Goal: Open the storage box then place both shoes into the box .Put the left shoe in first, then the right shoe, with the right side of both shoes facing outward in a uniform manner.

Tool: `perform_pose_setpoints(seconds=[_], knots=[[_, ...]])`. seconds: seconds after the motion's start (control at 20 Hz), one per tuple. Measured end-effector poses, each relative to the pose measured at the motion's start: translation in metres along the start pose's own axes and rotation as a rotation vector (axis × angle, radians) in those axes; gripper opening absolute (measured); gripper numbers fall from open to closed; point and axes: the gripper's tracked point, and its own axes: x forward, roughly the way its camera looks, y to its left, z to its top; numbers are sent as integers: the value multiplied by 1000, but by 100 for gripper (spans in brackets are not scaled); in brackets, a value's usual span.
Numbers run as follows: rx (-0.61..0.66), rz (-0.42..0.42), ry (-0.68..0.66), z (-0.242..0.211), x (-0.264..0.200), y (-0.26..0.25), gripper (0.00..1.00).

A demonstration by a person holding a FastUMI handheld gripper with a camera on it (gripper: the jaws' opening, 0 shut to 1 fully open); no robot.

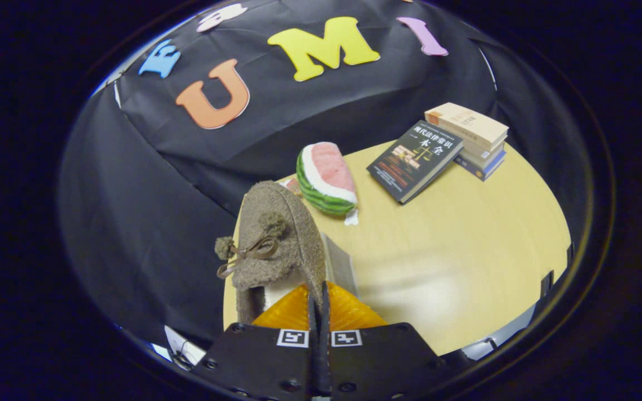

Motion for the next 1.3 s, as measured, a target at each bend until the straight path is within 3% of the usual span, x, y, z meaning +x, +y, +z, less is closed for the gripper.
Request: perform_pose_setpoints(seconds=[0.3, 0.65, 0.9, 1.05, 1.15, 1.3], knots=[[-58, -159, 26, -47, 45, 2, 0], [-141, -328, -11, -59, 68, -16, 0], [-173, -344, 12, -72, 81, -13, 4], [-193, -323, -1, -72, 80, -4, 13], [-222, -303, -33, -63, 74, 2, 14], [-256, -274, -96, -46, 56, 6, 28]])
